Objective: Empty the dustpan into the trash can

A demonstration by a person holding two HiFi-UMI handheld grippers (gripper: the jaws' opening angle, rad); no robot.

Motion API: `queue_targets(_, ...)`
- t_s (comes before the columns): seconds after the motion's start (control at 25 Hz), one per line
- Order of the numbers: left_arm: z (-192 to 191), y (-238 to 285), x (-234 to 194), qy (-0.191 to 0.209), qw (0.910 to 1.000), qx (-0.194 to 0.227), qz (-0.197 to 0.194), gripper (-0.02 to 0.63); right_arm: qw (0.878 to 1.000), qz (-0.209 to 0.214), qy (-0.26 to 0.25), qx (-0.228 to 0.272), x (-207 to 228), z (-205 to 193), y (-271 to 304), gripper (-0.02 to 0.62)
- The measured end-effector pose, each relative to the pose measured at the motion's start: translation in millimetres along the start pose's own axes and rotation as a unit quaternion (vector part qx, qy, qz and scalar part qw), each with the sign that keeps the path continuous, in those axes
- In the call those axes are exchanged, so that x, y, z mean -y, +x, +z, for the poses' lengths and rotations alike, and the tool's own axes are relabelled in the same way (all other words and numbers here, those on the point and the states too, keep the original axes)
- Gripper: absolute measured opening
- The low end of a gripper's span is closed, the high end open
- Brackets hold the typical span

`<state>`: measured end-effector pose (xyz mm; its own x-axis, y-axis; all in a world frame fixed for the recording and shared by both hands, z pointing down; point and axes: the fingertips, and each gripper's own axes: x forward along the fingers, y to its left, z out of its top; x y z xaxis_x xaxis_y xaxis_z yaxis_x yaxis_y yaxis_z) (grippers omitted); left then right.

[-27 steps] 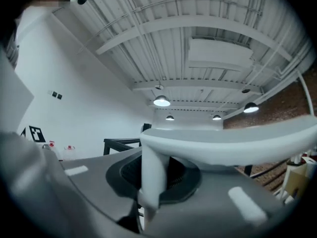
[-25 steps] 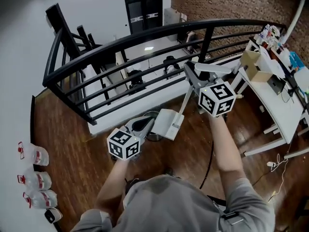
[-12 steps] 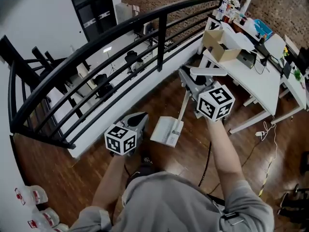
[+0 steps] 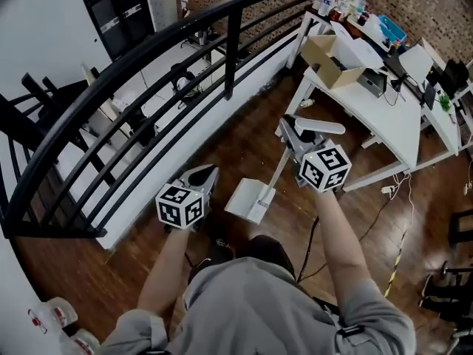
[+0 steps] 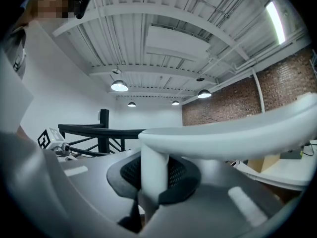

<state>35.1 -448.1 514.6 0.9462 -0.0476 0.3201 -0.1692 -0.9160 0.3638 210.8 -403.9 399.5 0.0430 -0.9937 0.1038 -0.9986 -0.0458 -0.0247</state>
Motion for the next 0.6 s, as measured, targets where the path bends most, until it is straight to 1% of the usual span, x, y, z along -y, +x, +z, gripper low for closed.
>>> queue_targets(0.08, -8.6, 1.4, -7.7, -0.015, 0.9998, -0.012, 0.006, 0.005, 1.0, 0.006, -0.001, -0.017, 2.1, -22.5, 10.4, 0.023)
queue_targets(0.24, -13.9, 2.1, -16.8, -0.023, 0.9992, -0.026, 0.022, 0.005, 0.999, 0.024, 0.002, -0.044, 10.3, -67.9, 34.0, 0.021)
queue_targets(0.4, -17.6, 5.8, -23.8, -0.016, 0.9982, -0.039, 0.041, 0.005, 0.999, 0.023, 0.014, -0.035, 28.3, -105.0, 57.6, 0.021)
queue_targets(0.6, -28.2, 9.1, -40.7, -0.014, 0.9971, -0.057, 0.049, 0.005, 0.999, 0.026, 0.027, -0.037, 35.0, -152.2, 100.4, 0.021)
